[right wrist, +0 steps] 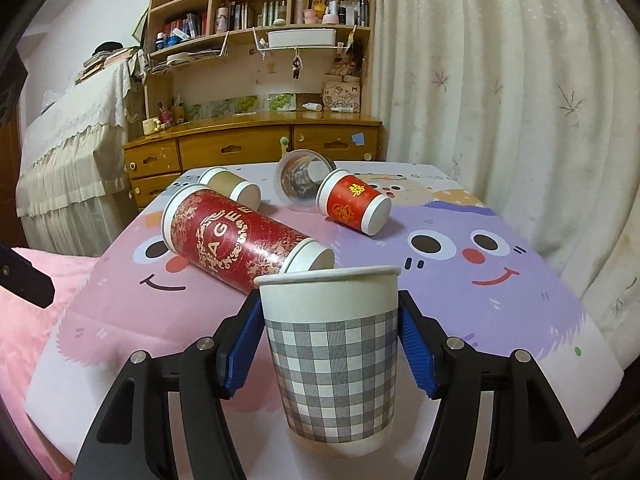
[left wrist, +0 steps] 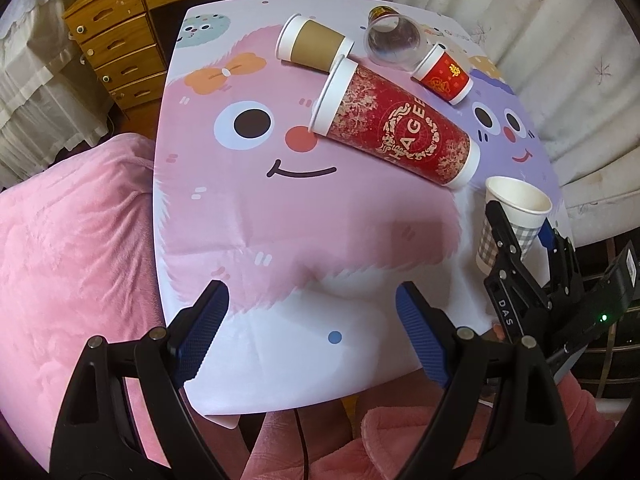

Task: Flip cup upright
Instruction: 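Close the right gripper on the cup while the left gripper releases it, then lower the upright cup onto the table and open the right gripper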

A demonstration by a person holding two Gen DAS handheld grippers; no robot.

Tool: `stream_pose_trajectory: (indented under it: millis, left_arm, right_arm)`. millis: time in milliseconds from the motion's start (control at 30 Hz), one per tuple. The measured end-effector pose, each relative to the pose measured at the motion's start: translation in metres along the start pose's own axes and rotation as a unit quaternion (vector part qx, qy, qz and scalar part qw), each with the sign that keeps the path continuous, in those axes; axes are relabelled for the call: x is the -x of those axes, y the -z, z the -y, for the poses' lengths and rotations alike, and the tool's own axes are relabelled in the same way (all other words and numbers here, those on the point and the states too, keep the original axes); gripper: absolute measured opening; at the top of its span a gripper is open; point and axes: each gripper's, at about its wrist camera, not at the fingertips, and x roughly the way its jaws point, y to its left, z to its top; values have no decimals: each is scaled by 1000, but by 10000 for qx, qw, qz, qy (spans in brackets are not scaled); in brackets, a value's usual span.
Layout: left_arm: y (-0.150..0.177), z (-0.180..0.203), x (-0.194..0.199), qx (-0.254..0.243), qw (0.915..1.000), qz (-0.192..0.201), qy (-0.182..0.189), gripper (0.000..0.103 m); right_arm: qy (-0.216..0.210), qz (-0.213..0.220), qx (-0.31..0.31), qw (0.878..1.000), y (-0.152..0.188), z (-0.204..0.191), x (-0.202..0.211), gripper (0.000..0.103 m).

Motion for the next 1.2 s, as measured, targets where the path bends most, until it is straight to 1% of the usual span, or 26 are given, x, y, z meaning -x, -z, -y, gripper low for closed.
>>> stream_pose_trajectory:
  millis: [233,333,433,533,633,767,900,1000,1033,1067,1100,1133,1200]
  left_arm:
    - [1,7,-3,-75,9999,-64,83,84]
    - [2,7,-3,-60,9999,-65,93,84]
    - [2,7,-3,-39,9999,-72,101,84]
    - [3,8,-3,-21,9999,-62,112,84]
    - [4,10,-2,-49,9999,-45,111,84]
    - [5,13,-2,-94,9998,-65,132,84]
    - [6,16,-4,-118,9997,-108,166,84]
    - [7,17,-4,-70,9996,-121,229,84]
    - [7,17,-5,-24,9995,-135,270,84]
    - [8,17,-5,5,9994,-145,303,84]
    - [8,18,-5,17,9993,-152,327,84]
    - [8,19,-5,24,9993,-157,349,84]
    - [9,22,-5,64,9991,-153,391,84]
  right_arm:
    - [95,-1,13,10000,-3,5,7,66]
    - [24,-50,4,10000,-1,9,10,65]
    - [22,-66,-17,10000,3,12,15,61]
    - [-52,-173,-103,9998,8,16,18,59]
    - [-105,-191,-190,9996,14,21,23,59]
    - [-214,-216,-83,9995,22,24,34,60]
    - [-256,-299,-71,9992,30,28,42,64]
    - [-202,-530,11,9984,36,28,42,68]
    - [-207,-692,26,9974,39,29,39,74]
    - [-257,-885,17,9957,42,30,37,85]
    - [-283,-988,9,9947,44,31,35,90]
    - [-313,-1122,2,9932,46,33,35,94]
    - [-336,-1428,111,9891,50,36,34,95]
